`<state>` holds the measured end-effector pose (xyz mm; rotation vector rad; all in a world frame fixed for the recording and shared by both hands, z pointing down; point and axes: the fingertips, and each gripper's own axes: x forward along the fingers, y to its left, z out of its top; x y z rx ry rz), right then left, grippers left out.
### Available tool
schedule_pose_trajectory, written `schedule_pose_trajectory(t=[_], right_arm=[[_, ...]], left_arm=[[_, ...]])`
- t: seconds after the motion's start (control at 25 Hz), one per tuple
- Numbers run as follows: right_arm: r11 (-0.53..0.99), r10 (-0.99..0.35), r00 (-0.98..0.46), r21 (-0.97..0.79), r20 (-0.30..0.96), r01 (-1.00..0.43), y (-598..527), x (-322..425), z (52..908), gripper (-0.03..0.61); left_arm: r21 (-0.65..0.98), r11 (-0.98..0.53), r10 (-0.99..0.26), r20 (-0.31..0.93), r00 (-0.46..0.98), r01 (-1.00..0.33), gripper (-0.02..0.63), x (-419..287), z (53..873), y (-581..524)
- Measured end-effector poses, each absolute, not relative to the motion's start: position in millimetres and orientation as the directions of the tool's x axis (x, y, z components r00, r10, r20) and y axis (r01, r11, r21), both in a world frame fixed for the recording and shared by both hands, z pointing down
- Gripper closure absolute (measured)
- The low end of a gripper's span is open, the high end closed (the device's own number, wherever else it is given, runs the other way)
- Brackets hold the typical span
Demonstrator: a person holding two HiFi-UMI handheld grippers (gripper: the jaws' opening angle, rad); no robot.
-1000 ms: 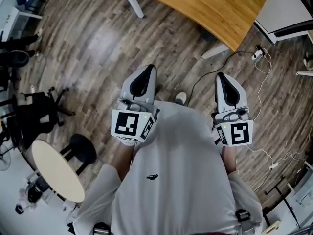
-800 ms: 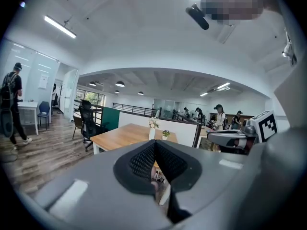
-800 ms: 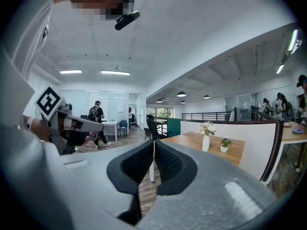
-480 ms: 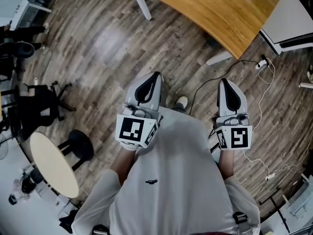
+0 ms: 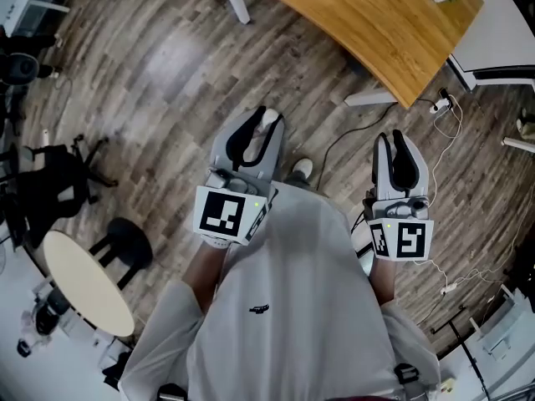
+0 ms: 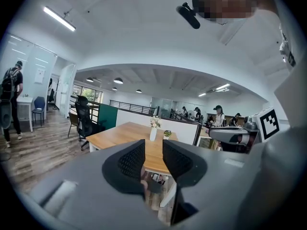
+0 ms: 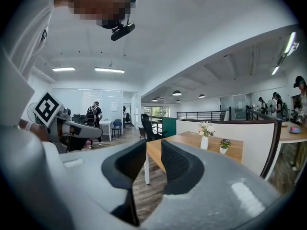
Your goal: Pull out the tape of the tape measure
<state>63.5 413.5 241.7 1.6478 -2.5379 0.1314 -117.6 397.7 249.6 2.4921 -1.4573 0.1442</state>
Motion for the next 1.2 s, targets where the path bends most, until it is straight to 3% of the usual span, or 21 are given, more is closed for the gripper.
schedule_pose_trajectory(t=[0.36, 1.2], right_arm=[[0.393, -0.906, -0.394, -0.037, 0.154, -0.919, 338, 37, 242, 0.413], [0.326, -0.927, -0.319, 0.004, 0.196, -0.945, 242, -16, 230, 0.396]], left_arm=[[0.188, -0.470, -0.849, 0.171, 0.500, -0.862, 0.439, -151, 243, 324], [0.254, -0.526, -0.816, 0.116, 0.566, -0.811, 0.401, -215, 246, 212]])
